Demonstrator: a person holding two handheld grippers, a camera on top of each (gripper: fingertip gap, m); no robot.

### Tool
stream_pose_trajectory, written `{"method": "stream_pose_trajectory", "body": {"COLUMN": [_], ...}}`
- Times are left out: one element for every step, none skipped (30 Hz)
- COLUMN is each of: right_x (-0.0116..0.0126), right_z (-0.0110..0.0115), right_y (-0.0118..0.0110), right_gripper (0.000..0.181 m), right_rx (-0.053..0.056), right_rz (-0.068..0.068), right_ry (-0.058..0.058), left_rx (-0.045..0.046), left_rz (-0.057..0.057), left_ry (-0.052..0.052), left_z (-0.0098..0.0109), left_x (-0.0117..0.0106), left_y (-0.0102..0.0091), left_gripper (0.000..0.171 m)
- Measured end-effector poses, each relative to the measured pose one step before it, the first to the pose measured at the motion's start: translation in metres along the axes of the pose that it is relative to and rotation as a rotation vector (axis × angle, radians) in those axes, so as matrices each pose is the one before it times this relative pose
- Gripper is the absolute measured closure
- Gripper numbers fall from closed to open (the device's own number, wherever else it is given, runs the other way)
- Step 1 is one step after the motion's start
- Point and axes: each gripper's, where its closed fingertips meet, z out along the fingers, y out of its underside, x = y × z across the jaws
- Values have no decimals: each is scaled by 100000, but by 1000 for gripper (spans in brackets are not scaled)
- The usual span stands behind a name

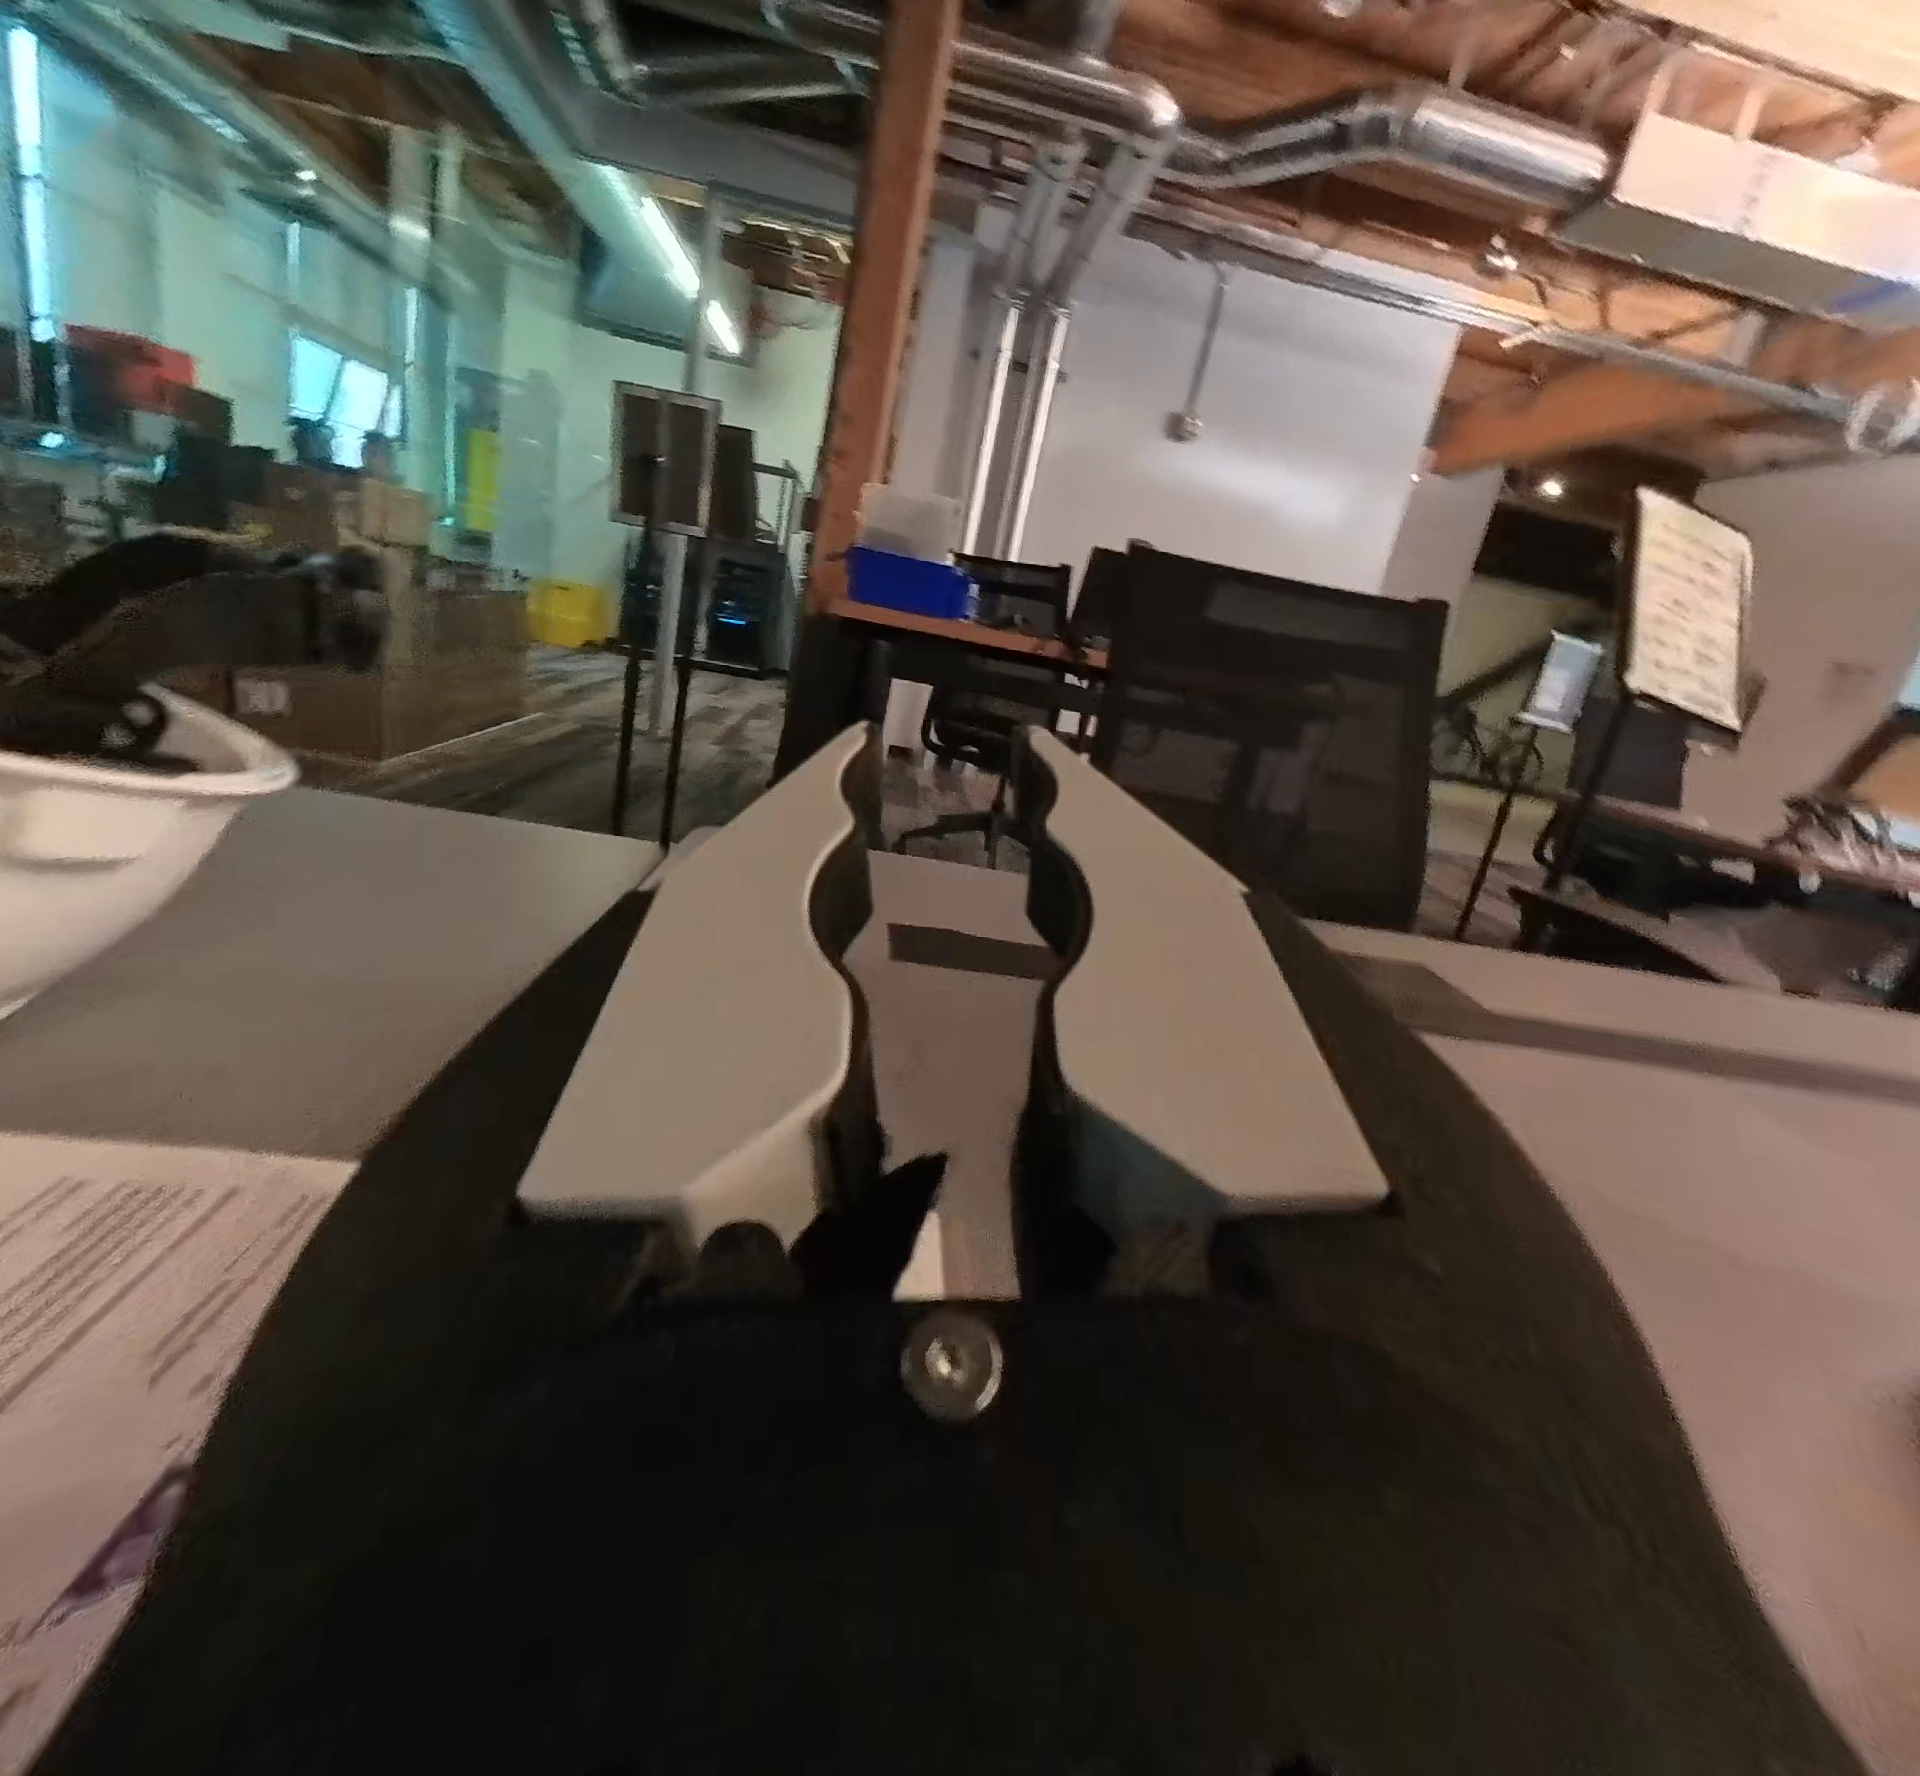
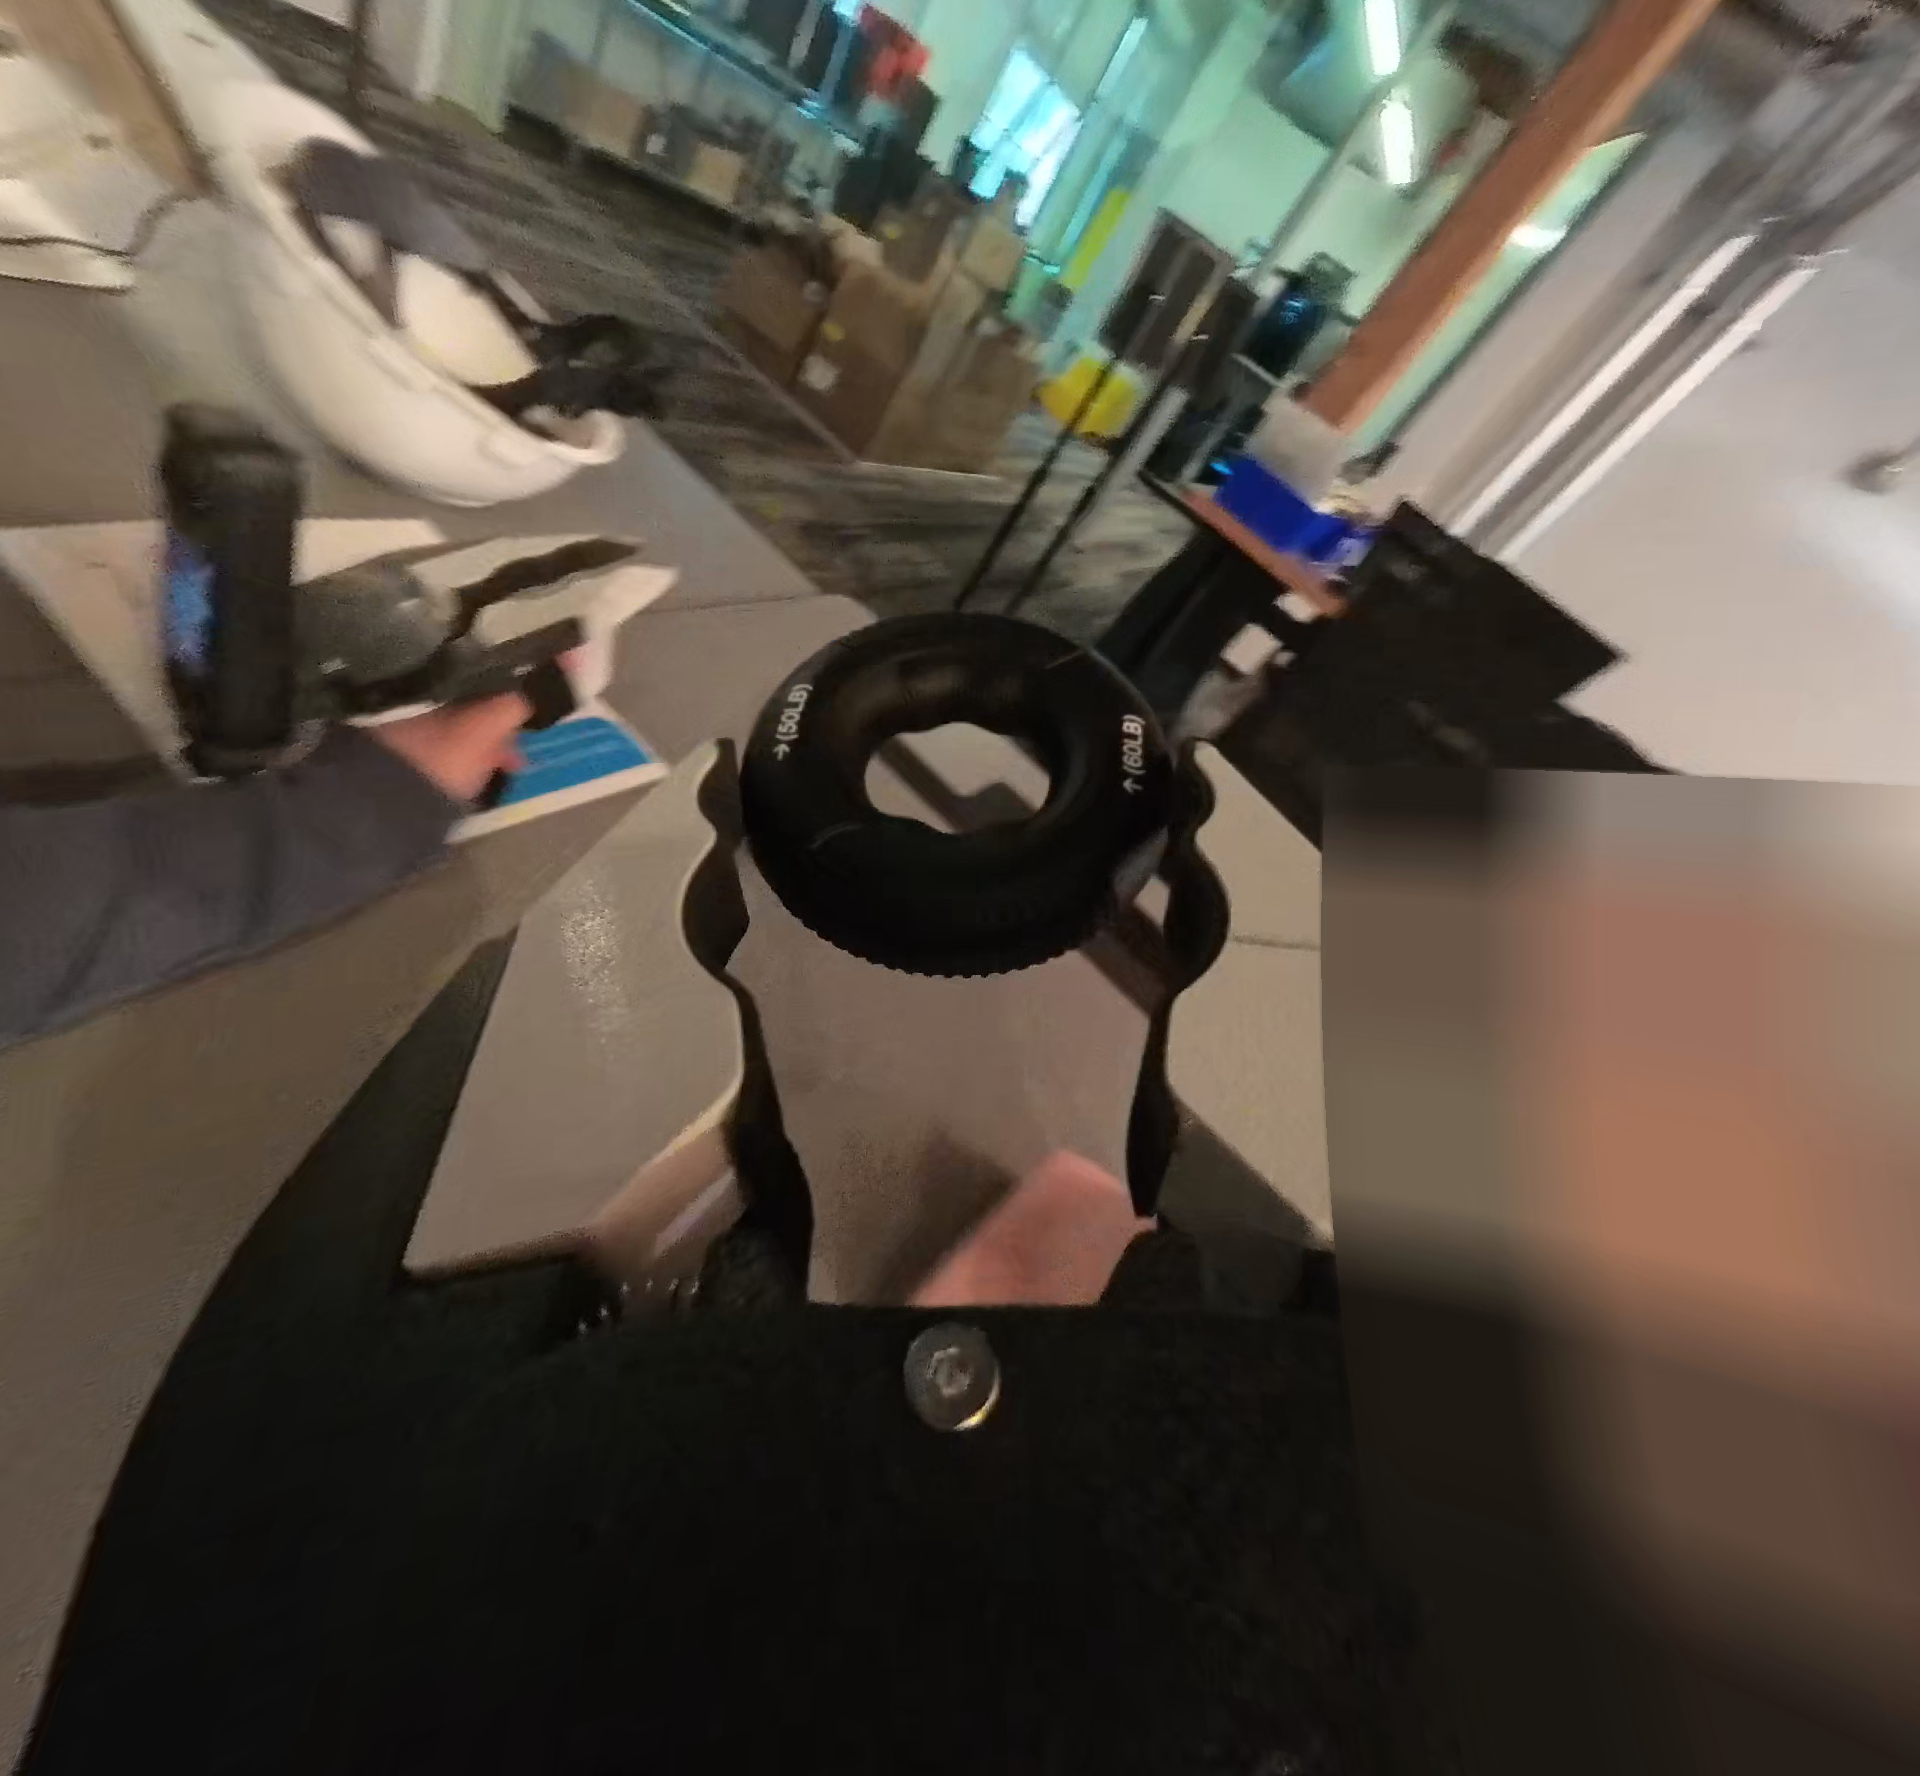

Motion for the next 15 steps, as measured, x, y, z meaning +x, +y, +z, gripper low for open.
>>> {"method": "stream_pose_trajectory", "body": {"right_x": [2706,2802,2729,2519,2230,2011,1931,1796,1622,1471,1322,1081,795,532,370], "right_z": [-1360,-974,-610,-267,7,228,402,547,644,722,757,751,653,531,393], "right_y": [-1050,-795,-480,-259,-131,-41,88,199,309,401,442,361,281,279,239], "right_gripper": [100,100,99,99,100,100,100,100,100,100,100,99,100,100,100], "right_rx": [-1024,-1699,-2799,-3532,-3818,-3933,-4285,-4645,-4689,-4768,-4257,-2899,-1617,-1026,-419], "right_rz": [-1011,-778,708,3018,4874,5977,6607,6201,5379,4675,3788,3269,3378,3163,2427], "right_ry": [4200,3648,2437,729,-904,-1638,-1197,-792,-481,111,553,418,-178,-771,-797], "left_rx": [-96,68,-141,-506,-559,-403,-225,-22,186,1,-122,-288,-274,-119,-11], "left_rz": [2325,1859,1707,1611,1271,821,423,141,-27,-208,-392,-562,-746,-645,-528], "left_ry": [2540,2392,2165,1565,871,601,447,204,-119,-133,-184,-374,-433,-271,-384], "left_z": [56,64,73,76,70,68,55,24,22,23,20,14,27,19,17], "left_x": [919,799,668,487,296,194,92,11,-78,-110,-129,-160,-190,-166,-174], "left_y": [142,82,120,177,152,103,39,-10,-48,-31,29,74,51,22,-6], "left_gripper": [148,148,148,148,148,148,148,148,148,148,147,147,147,147,147]}}
